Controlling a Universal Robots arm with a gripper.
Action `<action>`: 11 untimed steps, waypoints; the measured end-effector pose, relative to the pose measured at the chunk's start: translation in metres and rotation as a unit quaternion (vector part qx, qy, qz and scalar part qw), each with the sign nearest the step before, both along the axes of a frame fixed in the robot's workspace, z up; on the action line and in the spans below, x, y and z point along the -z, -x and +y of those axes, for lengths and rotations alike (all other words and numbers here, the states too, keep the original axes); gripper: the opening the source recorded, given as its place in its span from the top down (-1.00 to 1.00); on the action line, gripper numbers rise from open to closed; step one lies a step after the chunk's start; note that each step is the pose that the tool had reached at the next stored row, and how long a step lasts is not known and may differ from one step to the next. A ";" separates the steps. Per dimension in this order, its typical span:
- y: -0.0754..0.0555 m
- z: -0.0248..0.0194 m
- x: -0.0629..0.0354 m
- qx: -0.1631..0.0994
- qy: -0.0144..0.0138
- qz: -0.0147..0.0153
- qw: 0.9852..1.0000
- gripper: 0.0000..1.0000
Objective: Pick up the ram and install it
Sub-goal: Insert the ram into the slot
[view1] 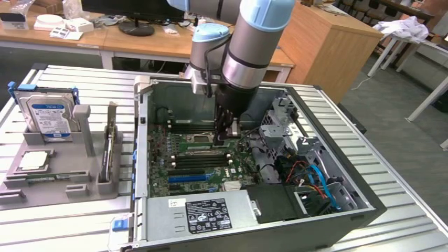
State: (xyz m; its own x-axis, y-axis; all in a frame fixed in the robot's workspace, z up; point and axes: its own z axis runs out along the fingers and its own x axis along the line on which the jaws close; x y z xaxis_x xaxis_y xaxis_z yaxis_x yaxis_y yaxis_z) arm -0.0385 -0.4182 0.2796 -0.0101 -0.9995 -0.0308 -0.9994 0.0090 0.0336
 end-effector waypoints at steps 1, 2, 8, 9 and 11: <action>0.000 0.0000 0.0004 0.000 0.000 0.000 1.000 0.77; 0.000 0.0000 0.0007 0.000 0.000 0.000 1.000 0.77; 0.000 0.0000 0.0031 0.000 0.000 0.000 1.000 0.77; 0.000 0.0000 0.0035 0.000 0.000 0.000 1.000 0.77; 0.000 0.0000 0.0043 0.000 0.000 0.000 1.000 0.77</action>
State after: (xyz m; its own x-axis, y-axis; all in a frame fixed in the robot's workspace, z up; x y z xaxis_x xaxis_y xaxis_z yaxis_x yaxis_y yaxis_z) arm -0.0390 -0.4182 0.2753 -0.0100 -0.9995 -0.0309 -0.9994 0.0090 0.0336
